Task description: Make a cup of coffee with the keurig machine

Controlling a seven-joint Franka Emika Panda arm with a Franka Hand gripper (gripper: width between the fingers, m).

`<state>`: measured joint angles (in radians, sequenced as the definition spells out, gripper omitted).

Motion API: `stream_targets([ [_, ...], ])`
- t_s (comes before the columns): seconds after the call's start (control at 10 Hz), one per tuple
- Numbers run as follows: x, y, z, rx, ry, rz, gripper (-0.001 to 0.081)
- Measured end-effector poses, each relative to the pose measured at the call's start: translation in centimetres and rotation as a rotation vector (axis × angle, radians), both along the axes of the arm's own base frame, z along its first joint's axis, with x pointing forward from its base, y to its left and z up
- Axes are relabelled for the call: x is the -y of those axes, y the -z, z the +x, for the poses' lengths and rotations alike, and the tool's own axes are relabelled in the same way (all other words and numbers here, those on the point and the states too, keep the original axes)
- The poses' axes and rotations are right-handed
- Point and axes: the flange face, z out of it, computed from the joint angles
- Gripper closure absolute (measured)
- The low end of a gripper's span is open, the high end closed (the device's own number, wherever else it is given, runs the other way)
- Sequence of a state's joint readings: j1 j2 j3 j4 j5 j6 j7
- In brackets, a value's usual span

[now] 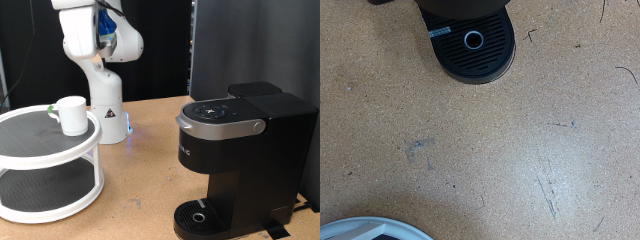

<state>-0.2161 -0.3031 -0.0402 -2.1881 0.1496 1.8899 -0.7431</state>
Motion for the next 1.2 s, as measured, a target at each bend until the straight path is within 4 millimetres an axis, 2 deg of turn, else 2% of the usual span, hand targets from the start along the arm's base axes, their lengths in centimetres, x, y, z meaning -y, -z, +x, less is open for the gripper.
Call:
stream_targets([
  [0.3,0.0,0.4,-0.2,-0.013,0.022,-0.001,0.0801],
  [0.6,0.1,0.3,-1.8,-0.077,0.039,0.018,0.0801],
  [0.9,0.2,0.0,-4.5,-0.105,0.041,0.005,0.0801],
  [1.2,0.7,-0.4,-8.1,-0.119,-0.023,-0.019,0.0801],
])
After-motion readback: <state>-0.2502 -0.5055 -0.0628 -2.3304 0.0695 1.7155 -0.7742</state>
